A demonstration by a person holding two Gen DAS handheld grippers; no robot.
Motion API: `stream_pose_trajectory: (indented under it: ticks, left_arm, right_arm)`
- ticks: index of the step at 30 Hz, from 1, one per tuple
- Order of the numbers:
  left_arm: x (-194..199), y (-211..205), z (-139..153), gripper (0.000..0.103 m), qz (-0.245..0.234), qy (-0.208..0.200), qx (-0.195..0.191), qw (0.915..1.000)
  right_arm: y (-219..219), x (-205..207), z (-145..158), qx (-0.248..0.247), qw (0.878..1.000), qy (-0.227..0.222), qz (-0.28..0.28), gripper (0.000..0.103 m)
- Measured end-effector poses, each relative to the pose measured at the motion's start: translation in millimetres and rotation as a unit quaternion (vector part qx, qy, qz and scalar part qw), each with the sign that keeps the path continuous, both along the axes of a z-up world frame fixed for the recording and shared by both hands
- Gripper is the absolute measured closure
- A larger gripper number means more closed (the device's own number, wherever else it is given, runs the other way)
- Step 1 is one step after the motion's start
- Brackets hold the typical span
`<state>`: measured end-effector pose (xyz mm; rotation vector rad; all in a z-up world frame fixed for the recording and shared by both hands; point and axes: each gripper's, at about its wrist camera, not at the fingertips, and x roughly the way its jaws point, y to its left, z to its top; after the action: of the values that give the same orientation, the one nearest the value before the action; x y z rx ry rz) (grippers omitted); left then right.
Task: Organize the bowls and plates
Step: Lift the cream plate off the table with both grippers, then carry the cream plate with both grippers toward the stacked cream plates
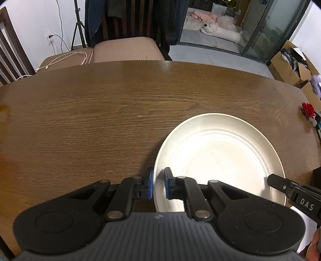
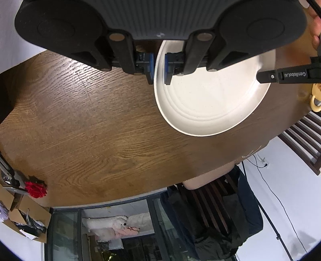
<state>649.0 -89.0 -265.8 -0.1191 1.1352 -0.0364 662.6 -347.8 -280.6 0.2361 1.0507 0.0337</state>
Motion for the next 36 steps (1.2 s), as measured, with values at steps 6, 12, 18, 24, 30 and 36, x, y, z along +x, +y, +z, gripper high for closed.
stream_pose_trajectory:
  ticks: [6, 12, 18, 24, 30, 36]
  left_arm:
    - [-6.3, 0.6, 12.2, 0.092, -0.001, -0.013, 0.001, 0.9999]
    - [-12.7, 1.8, 23.1, 0.092, 0.001, -0.023, 0.000, 0.9997]
    - [-20.4, 4.0, 37.9, 0.092, 0.004, -0.035, 0.001, 0.9994]
    - [-30.5, 5.2, 53.8, 0.092, 0.005, -0.046, 0.001, 0.9989]
    - [-44.4, 8.6, 68.5, 0.092, 0.008, -0.057, 0.001, 0.9983]
    - [-61.9, 12.9, 83.2, 0.092, 0.010, -0.067, -0.001, 0.9977]
  right_arm:
    - [0.3, -4.1, 12.7, 0.000, 1.000, -0.016, 0.002, 0.094]
    - [0.3, -7.5, 24.4, 0.002, 1.000, -0.026, 0.002, 0.093]
    - [2.5, -13.2, 37.7, 0.004, 0.999, -0.036, 0.006, 0.093]
    - [5.3, -22.9, 51.8, 0.004, 0.999, -0.048, 0.008, 0.093]
    - [9.3, -34.9, 67.3, 0.004, 0.998, -0.059, 0.012, 0.093]
    - [15.1, -49.1, 82.5, 0.003, 0.998, -0.068, 0.015, 0.093]
